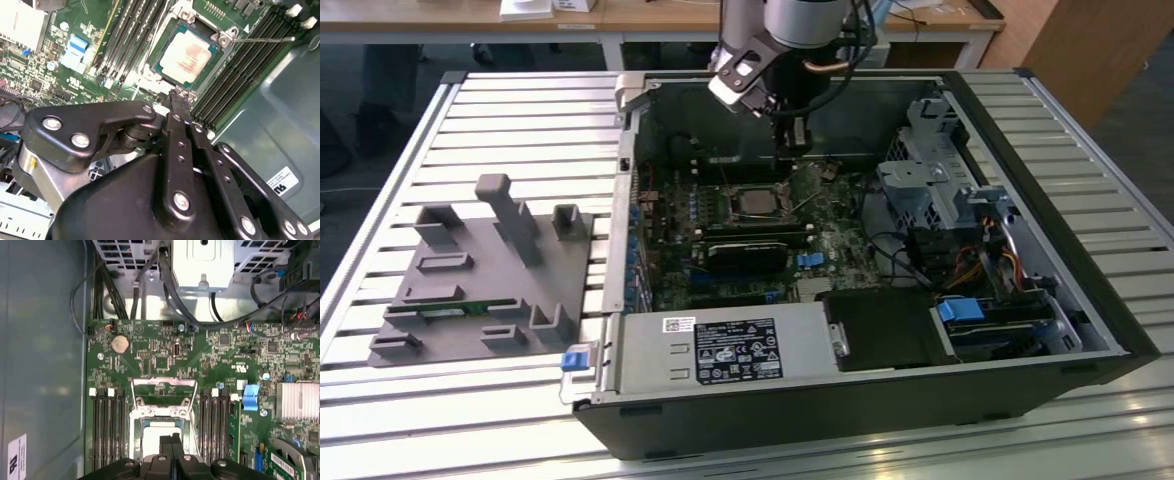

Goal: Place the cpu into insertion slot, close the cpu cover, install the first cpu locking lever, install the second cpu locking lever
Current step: 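Close the cpu cover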

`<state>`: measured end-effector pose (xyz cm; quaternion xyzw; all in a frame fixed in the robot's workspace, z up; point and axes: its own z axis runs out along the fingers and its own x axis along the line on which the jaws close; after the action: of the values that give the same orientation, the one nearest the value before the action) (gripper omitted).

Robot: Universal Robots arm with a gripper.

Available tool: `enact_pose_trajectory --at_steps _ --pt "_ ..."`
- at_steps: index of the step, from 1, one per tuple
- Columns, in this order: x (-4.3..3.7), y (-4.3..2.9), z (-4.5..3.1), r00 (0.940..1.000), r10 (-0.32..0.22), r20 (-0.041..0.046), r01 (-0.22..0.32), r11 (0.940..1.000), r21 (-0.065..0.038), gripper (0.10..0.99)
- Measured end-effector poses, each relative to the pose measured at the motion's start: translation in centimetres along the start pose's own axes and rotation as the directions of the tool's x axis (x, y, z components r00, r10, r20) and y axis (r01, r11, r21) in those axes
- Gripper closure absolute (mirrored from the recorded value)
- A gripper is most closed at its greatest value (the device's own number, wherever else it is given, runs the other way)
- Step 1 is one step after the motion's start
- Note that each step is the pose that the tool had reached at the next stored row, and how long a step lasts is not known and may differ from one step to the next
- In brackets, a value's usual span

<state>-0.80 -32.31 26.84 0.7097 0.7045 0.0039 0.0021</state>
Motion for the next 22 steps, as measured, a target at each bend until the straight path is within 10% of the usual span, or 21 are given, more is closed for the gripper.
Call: enact_pose_trajectory --at_steps 22 --pt "0.03 3.66 0.13 1.0 0.0 -0.0002 0.0 1.0 0.0 0.98"
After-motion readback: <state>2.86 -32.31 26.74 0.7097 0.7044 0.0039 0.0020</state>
